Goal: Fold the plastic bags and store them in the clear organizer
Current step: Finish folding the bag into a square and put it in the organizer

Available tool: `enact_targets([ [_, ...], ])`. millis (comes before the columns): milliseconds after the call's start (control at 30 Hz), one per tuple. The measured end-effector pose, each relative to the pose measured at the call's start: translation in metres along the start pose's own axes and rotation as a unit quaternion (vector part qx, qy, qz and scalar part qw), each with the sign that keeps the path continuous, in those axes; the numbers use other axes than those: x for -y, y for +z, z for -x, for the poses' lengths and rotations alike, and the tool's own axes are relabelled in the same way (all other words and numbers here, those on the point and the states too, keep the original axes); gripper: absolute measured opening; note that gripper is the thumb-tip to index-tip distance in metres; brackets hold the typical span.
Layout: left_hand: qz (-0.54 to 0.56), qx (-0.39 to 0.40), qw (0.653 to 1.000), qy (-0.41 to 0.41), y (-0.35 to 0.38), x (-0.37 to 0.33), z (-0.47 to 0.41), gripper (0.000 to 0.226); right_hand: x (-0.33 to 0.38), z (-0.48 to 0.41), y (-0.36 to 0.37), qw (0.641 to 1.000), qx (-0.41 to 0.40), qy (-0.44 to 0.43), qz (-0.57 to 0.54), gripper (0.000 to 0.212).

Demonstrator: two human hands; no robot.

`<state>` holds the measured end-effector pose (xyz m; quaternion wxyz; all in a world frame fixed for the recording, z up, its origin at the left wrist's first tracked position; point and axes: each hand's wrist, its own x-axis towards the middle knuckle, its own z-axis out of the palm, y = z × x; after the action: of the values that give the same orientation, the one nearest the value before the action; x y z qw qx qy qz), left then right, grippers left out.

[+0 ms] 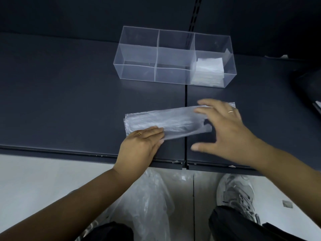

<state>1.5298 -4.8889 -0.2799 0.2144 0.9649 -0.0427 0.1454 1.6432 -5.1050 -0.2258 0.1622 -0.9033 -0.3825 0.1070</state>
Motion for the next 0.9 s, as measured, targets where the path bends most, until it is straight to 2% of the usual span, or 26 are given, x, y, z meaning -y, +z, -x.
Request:
enact_targets([
  [33,0.003,0.003,1.000,-0.005,-0.001,-0.001,0.000,0.020,0.009,-0.003,0.004,0.999,0.007,-0.042,0.034,0.085],
  [67,0.006,0.009,1.000,-0.009,-0.002,-0.002,0.000,0.020,0.016,-0.005,0.011,0.995,0.019,-0.072,0.060,0.085],
  [100,0.008,0.016,1.000,-0.011,-0.003,-0.002,-0.001,0.019,0.019,-0.009,0.019,0.993,0.021,-0.090,0.076,0.075],
  [167,0.022,0.030,0.999,-0.015,-0.007,-0.002,-0.002,0.018,0.015,-0.018,0.028,0.995,0.003,-0.085,0.056,0.040],
  [233,0.065,0.049,0.996,-0.047,-0.013,0.004,-0.003,0.020,0.002,-0.025,0.026,0.998,-0.003,-0.037,-0.047,0.010],
  [300,0.148,0.057,0.980,-0.120,-0.021,0.014,-0.004,0.016,-0.015,-0.028,0.023,0.983,0.000,0.047,-0.178,0.011],
  [367,0.247,0.041,0.943,-0.219,-0.029,0.027,-0.006,0.010,-0.028,-0.031,0.021,0.958,-0.001,0.116,-0.262,0.011],
  [500,0.340,-0.002,0.856,-0.390,-0.041,0.055,-0.015,0.016,-0.033,-0.038,0.024,0.933,-0.034,0.188,-0.304,0.016],
  [567,0.320,-0.033,0.838,-0.441,-0.044,0.063,-0.014,0.017,-0.033,-0.042,0.026,0.930,-0.044,0.205,-0.302,0.017],
  [600,0.271,-0.060,0.853,-0.441,-0.044,0.062,-0.011,0.016,-0.034,-0.044,0.026,0.930,-0.045,0.210,-0.297,0.016],
  [633,0.195,-0.094,0.887,-0.408,-0.043,0.059,-0.009,0.013,-0.033,-0.045,0.026,0.931,-0.045,0.214,-0.291,0.016],
  [700,0.047,-0.122,0.960,-0.248,-0.039,0.039,-0.007,0.018,-0.032,-0.048,0.026,0.933,-0.045,0.221,-0.281,0.017],
  [733,0.017,-0.085,0.983,-0.164,-0.032,0.027,-0.006,0.027,-0.032,-0.049,0.026,0.932,-0.044,0.226,-0.279,0.017],
  [767,0.005,-0.013,0.994,-0.106,-0.024,0.017,-0.005,0.041,-0.032,-0.050,0.027,0.931,-0.043,0.233,-0.277,0.018],
  [800,-0.015,0.070,0.994,-0.078,-0.015,0.008,-0.005,0.058,-0.032,-0.051,0.027,0.932,-0.039,0.238,-0.271,0.018],
  [867,-0.092,0.201,0.972,-0.084,-0.002,0.003,-0.003,0.083,-0.028,-0.052,0.028,0.935,-0.035,0.245,-0.256,0.017],
  [900,-0.134,0.231,0.960,-0.085,0.004,0.004,0.000,0.089,-0.024,-0.051,0.028,0.939,-0.043,0.248,-0.232,0.012],
])
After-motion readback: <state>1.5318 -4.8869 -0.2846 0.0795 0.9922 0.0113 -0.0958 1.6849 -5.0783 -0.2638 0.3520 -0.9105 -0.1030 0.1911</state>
